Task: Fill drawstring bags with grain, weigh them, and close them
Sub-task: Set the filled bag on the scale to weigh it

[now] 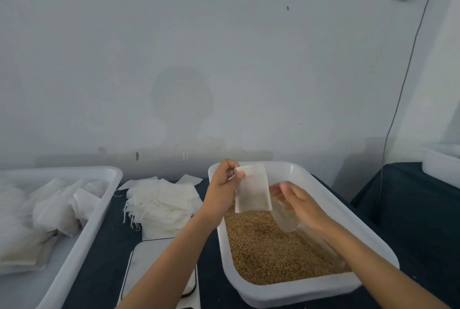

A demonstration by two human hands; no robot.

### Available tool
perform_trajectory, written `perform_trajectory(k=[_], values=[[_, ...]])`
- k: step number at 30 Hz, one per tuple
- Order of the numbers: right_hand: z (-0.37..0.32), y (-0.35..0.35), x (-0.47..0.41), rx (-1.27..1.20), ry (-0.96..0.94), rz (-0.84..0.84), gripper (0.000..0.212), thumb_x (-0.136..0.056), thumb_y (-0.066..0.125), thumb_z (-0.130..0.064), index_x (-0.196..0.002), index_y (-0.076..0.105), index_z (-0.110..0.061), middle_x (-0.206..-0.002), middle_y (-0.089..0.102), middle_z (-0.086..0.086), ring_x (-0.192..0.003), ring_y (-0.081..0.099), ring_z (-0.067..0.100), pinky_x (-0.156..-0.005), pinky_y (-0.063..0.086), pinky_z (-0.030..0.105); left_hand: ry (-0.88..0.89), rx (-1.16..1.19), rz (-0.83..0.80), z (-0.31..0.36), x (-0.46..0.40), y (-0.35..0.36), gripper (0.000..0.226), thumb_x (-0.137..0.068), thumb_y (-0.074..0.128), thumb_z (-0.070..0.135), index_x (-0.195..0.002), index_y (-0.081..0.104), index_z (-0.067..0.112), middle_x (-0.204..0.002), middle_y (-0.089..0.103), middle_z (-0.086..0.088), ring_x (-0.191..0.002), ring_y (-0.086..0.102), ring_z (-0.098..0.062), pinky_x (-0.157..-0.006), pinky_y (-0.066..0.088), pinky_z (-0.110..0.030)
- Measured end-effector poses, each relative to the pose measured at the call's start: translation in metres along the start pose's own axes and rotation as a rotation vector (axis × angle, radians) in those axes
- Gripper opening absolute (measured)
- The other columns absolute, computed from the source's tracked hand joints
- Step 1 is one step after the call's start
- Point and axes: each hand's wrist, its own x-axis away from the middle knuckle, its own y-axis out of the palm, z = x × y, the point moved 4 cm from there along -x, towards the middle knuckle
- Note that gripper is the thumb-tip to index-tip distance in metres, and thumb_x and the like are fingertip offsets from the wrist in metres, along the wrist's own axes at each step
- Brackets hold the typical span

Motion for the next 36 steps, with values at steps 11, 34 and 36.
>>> perform_trajectory(k=[11, 34, 36], values=[[-0.104, 0.102, 0.022, -0.329, -0.079, 0.079, 0.018, -0.088, 0.063, -0.010, -0.097, 0.065, 0.005, -0.098, 0.069, 0.020, -0.094, 0.065, 0.033, -0.087, 0.051, 0.051, 0.053, -0.113, 0.239, 0.018, 0.063, -0.098, 0.030, -0.085, 0.067, 0.013, -0.111, 0.053, 0.021, -0.105, 0.062, 0.003, -0.090, 0.061, -0.009, -0.075, 0.051, -0.022], [-0.058, 0.197, 0.030, -0.091, -0.204, 0.136, 0.028, -0.091, 0.054, -0.002, -0.115, 0.056, -0.014, -0.114, 0.060, -0.003, -0.112, 0.053, 0.012, -0.098, 0.040, 0.026, -0.021, -0.741, 0.318, -0.055, 0.100, -0.177, 0.015, -0.087, 0.065, 0.014, -0.099, 0.056, 0.012, -0.094, 0.060, 0.005, -0.090, 0.057, -0.009, -0.078, 0.042, -0.017], [-0.053, 0.193, 0.029, -0.156, -0.169, 0.159, 0.029, -0.091, 0.052, 0.000, -0.117, 0.054, -0.011, -0.113, 0.058, -0.001, -0.110, 0.053, 0.011, -0.094, 0.038, 0.020, 0.005, -0.710, 0.385, -0.055, 0.103, -0.187, 0.012, -0.088, 0.063, 0.008, -0.097, 0.056, 0.011, -0.094, 0.060, 0.004, -0.091, 0.058, -0.011, -0.078, 0.041, -0.015]])
